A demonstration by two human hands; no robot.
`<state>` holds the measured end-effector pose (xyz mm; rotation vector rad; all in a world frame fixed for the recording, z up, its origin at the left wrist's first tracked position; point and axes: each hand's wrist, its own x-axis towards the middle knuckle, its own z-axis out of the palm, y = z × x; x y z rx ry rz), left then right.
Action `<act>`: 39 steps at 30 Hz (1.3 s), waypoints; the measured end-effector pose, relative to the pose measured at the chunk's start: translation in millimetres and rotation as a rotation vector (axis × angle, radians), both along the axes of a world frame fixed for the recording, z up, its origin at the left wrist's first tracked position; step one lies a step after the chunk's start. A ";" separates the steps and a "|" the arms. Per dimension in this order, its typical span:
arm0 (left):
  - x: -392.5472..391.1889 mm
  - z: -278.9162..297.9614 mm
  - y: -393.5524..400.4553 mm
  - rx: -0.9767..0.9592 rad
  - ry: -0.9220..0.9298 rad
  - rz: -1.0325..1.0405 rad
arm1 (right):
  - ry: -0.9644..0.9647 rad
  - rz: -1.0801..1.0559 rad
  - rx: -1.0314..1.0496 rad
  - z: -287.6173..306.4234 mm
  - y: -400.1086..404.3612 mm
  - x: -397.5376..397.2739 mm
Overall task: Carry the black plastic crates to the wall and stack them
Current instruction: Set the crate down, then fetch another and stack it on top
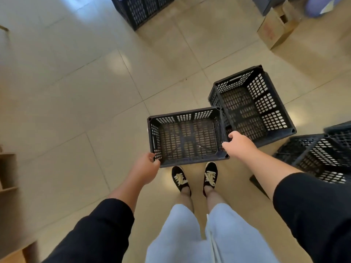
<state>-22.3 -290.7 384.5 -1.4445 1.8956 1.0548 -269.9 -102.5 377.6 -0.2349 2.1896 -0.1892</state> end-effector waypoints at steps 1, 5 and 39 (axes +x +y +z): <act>-0.5 -13.1 -6.5 0.011 -0.015 0.017 | -0.004 -0.021 0.006 -13.3 -3.8 -5.1; -7.0 -68.9 -31.1 0.032 -0.049 0.042 | 0.001 -0.069 0.046 -68.9 -14.9 -19.3; 1.7 -467.3 -128.6 0.027 0.084 0.703 | 0.106 -0.430 0.016 -450.0 0.2 -85.6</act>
